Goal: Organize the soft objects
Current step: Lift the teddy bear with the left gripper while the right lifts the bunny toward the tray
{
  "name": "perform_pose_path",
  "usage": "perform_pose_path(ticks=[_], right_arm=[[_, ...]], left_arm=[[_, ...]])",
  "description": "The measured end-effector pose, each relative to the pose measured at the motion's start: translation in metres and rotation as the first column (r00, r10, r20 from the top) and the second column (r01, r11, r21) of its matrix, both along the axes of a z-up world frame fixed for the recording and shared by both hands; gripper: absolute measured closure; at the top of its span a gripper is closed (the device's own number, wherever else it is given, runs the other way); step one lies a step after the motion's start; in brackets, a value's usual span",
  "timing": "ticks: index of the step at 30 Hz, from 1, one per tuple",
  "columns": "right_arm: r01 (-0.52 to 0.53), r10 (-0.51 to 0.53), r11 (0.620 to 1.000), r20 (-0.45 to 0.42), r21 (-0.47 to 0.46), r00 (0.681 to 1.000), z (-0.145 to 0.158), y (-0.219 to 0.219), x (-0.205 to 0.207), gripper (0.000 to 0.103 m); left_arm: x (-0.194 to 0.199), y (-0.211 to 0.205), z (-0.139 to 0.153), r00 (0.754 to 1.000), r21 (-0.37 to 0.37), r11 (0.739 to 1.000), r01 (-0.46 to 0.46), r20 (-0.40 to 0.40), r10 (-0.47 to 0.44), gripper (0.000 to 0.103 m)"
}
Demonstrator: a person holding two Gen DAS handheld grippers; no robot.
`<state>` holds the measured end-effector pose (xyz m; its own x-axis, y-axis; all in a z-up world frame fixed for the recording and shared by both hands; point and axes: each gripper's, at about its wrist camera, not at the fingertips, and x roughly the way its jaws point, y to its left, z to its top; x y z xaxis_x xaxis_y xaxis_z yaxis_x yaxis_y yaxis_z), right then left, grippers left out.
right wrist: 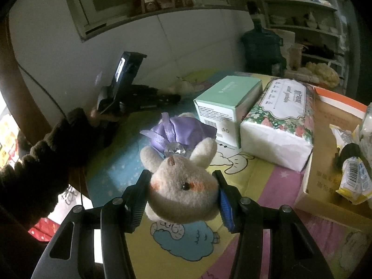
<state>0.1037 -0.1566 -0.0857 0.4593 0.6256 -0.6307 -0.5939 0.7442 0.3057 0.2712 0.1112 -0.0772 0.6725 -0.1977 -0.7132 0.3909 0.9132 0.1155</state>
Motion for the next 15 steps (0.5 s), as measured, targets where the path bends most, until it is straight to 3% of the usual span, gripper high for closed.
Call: perform_pose_path(ticks=[8,15], right_arm=[[0.006,-0.006,1.0,0.025,0.007,1.0,0.01,0.001,-0.005,0.048],[0.038,-0.039,0.999,0.051,0.024,0.998,0.022,-0.006,-0.014,0.048]], left_arm=[[-0.031,-0.004,0.03,0.997,-0.126,0.992,-0.029,0.065,0.037,0.075],[-0.079,-0.04,0.068,0.985,-0.157,0.985,-0.068,0.146,0.091,0.075]])
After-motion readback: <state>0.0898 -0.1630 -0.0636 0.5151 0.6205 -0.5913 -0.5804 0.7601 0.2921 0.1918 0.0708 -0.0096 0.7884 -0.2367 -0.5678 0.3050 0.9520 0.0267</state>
